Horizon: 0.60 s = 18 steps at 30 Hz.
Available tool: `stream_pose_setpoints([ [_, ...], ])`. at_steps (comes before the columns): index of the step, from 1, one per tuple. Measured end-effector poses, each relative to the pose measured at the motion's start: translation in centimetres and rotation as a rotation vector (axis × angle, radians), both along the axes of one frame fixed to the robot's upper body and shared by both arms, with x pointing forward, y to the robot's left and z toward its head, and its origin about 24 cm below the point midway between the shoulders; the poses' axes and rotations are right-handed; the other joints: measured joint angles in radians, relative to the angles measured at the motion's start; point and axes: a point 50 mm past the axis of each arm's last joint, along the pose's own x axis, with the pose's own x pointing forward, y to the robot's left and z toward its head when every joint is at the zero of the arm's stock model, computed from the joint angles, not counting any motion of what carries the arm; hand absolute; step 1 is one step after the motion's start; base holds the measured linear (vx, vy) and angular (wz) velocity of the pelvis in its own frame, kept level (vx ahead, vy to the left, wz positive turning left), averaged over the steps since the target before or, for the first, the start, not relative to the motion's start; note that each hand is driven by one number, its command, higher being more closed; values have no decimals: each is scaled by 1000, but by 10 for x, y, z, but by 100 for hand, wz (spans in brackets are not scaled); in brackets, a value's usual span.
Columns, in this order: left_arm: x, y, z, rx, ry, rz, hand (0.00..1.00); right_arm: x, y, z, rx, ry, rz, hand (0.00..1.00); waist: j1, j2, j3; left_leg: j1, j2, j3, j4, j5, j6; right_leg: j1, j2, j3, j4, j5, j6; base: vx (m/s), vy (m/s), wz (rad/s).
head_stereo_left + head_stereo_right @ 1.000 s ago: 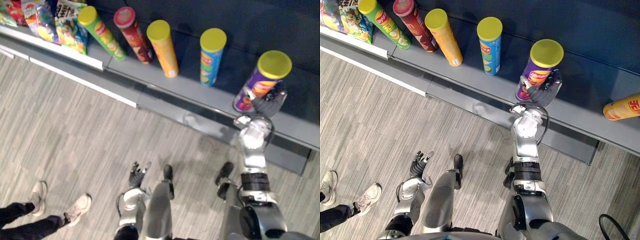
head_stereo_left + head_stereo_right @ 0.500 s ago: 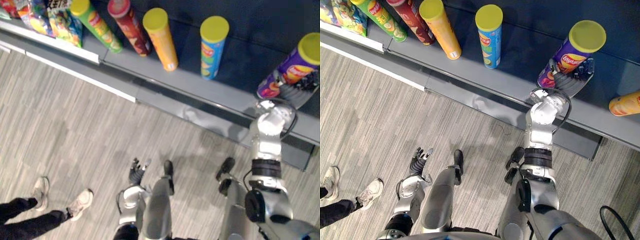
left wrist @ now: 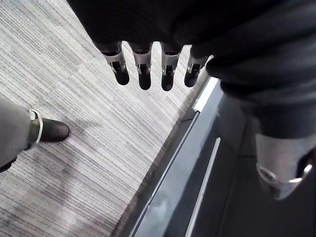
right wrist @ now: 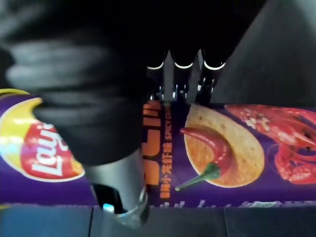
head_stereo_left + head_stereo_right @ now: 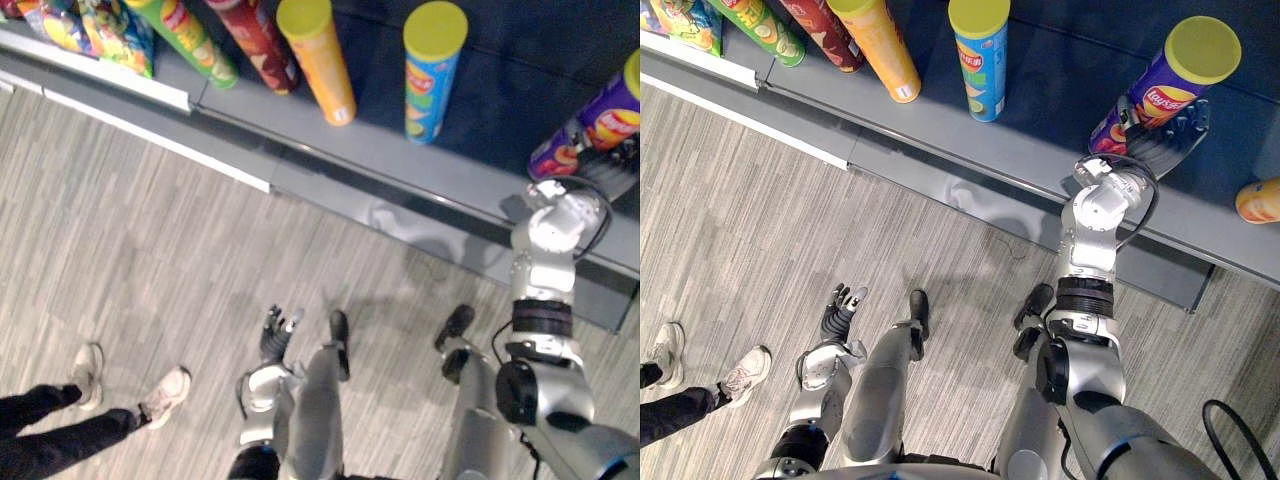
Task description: Put the gum and the chips on the shelf.
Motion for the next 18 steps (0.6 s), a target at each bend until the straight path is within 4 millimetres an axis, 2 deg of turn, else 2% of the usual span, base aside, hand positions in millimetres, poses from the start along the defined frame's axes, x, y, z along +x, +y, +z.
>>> stream_pose_setpoints([
  [18,-2,-4,-3,-25,14,13,0,4,8,1,-44,-18,34,100,-3,3,6,-14,37,47,51,-25,3,-25,16,20,18,-1,-3,19,18,-5],
])
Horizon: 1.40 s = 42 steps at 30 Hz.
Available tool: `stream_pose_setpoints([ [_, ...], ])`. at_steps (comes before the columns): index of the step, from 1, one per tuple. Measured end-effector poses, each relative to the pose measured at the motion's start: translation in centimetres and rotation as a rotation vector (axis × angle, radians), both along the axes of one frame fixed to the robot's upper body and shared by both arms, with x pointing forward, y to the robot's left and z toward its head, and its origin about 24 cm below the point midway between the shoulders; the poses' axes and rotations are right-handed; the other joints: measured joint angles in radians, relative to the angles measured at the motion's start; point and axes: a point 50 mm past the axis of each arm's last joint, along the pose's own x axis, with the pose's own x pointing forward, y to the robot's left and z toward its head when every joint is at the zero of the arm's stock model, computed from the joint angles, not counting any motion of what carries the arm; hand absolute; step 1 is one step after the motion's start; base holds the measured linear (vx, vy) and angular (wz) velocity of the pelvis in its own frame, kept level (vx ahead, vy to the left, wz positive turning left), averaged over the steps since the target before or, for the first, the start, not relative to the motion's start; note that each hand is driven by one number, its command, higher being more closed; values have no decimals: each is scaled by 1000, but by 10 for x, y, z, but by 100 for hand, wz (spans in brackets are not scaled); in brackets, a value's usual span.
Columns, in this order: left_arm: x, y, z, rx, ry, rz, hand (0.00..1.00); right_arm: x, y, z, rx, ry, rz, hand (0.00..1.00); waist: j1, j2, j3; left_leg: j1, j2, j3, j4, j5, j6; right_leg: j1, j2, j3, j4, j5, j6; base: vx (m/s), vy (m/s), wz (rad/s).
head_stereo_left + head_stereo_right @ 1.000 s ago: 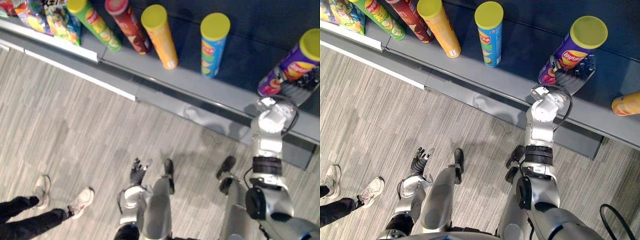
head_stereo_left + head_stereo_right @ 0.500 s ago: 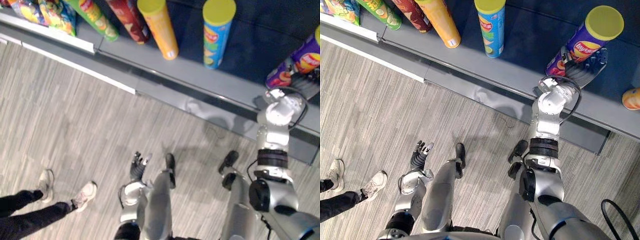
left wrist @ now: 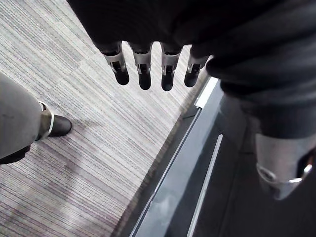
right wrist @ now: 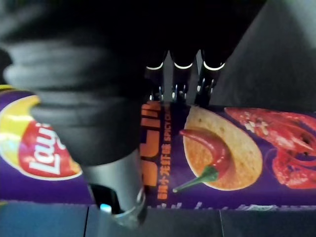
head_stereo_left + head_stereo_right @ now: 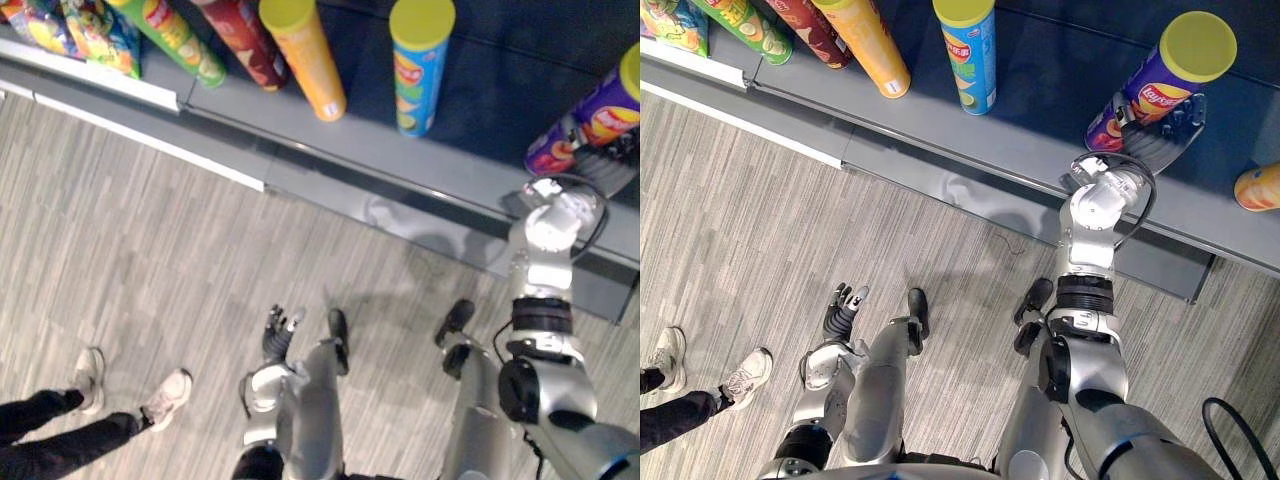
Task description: Put the gum and the chips on the shelf.
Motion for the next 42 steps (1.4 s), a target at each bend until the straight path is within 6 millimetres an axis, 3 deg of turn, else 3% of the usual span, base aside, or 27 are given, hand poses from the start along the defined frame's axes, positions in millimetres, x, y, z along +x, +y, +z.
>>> stream_pose_setpoints([
  [2,0,0,0,0,1,2,0,0,2,0,-5,1,6,100,0,0,0,0,3,1,2,0,0,-1,3,2,1,1,-2,43,24,-5],
  [3,0,0,0,0,1,2,0,1,3,-1,-7,3,11,0,0,0,0,0,6,2,7,-1,0,-1,5,3,6,1,-2,40,14,-5],
  [5,-1,0,-1,-1,6,3,0,3,7,-4,-17,23,29,0,0,-1,0,0,13,4,18,-6,-1,-1,8,3,12,1,-2,28,12,-8],
  [9,-2,2,-4,-4,21,13,0,11,22,-42,20,163,102,0,0,-2,0,1,29,13,48,-27,-2,-1,20,11,14,-4,0,-2,14,-13],
  [13,-4,3,-6,-6,31,21,0,11,31,-60,26,217,144,0,-6,-6,0,2,40,17,67,-38,-2,4,29,15,14,-4,0,3,18,-10],
  [18,-6,5,-10,-7,51,27,0,9,43,-83,11,294,200,0,-22,-31,-1,53,59,26,66,-49,-9,51,52,17,-4,-4,-1,17,7,-11],
  [23,-18,3,-30,-3,153,13,0,-5,38,-136,37,459,229,0,-30,-49,-5,156,68,55,24,-52,-9,143,78,25,-61,3,9,43,18,-13],
  [25,-27,5,-41,-3,215,7,0,-17,33,-166,68,554,242,0,-45,-59,-13,217,67,67,-10,-51,-10,200,87,24,-96,7,16,65,27,-10],
  [28,-41,10,-56,23,311,-15,0,-43,25,-214,101,721,254,0,-53,-88,-58,285,65,86,-65,-46,-18,266,112,24,-167,27,22,122,40,-12],
  [30,-56,16,-70,53,401,-40,0,-81,17,-264,139,924,267,0,-61,-106,-118,342,52,88,-129,-34,-24,332,131,20,-256,55,34,182,66,-5],
  [31,-60,18,-72,67,422,-46,0,-91,16,-275,147,972,275,0,-68,-109,-129,359,47,90,-148,-31,-25,350,135,22,-278,66,36,186,76,-7],
  [33,-84,30,-84,103,512,-65,0,-136,10,-308,175,1119,307,0,-107,-122,-174,450,16,135,-236,-17,-21,434,151,48,-405,130,53,208,110,-32],
  [37,-109,42,-94,89,596,-39,0,-192,11,-340,124,1316,459,0,-117,-130,-245,568,-19,196,-324,-17,-21,525,162,101,-530,183,73,135,70,-41],
  [42,-131,49,-101,73,656,-25,0,-250,24,-371,237,1508,595,0,-134,-154,-322,639,-37,241,-381,-17,-22,572,170,143,-583,198,82,44,19,-24],
])
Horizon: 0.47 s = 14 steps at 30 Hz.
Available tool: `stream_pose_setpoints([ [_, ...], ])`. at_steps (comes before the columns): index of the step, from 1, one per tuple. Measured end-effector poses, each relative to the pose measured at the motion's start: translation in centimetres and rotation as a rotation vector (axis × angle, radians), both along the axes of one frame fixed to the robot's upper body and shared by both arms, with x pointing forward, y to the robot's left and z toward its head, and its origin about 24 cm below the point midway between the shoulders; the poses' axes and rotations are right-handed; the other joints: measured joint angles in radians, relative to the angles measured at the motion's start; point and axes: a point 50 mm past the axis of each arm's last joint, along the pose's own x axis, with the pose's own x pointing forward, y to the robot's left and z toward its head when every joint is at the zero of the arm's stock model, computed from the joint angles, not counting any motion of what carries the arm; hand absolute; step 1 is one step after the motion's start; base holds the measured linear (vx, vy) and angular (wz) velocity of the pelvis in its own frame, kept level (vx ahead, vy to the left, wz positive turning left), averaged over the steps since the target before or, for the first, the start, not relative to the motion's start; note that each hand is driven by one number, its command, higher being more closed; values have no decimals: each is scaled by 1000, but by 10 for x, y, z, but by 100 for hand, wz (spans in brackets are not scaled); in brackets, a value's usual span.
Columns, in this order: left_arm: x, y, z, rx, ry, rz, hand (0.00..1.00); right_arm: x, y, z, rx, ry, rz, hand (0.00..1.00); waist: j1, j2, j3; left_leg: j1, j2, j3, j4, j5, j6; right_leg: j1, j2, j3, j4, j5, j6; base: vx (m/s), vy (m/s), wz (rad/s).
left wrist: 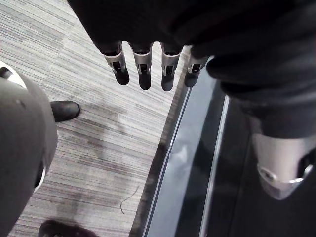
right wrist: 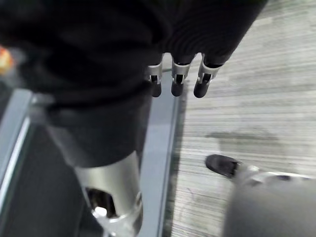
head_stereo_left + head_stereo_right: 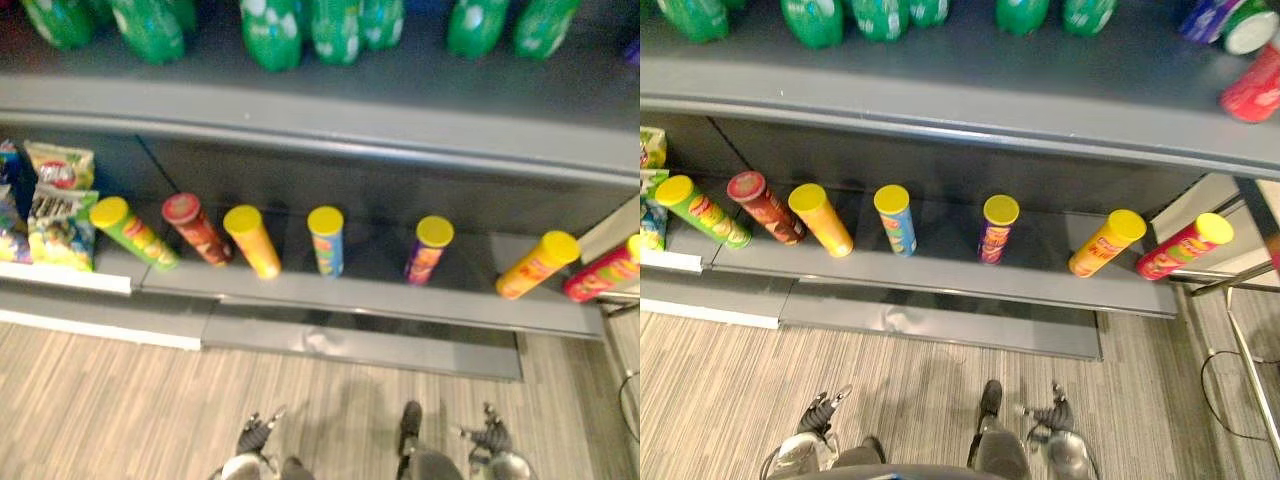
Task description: Put the gum and the chips on the shelf.
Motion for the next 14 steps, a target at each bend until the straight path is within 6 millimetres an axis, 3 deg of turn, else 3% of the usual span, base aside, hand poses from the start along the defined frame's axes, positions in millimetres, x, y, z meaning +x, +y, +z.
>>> stream_pose_setpoints([
  [6,-6,0,-3,-24,16,52,0,-39,0,-15,45,162,-72,0,-8,-5,-7,53,-9,9,-22,-1,-1,34,-2,11,-1,0,1,-3,2,-7],
  [10,-18,-3,-7,-48,49,99,0,-47,-5,-17,62,187,-168,0,-10,15,-21,71,-13,29,-31,-3,-3,35,0,31,-1,0,1,-13,-15,-14],
  [14,-28,-14,-12,-88,94,116,0,-66,-9,-20,134,213,-406,0,-10,45,-37,89,-17,42,-45,-3,-4,39,3,42,-2,0,2,5,-17,-9],
])
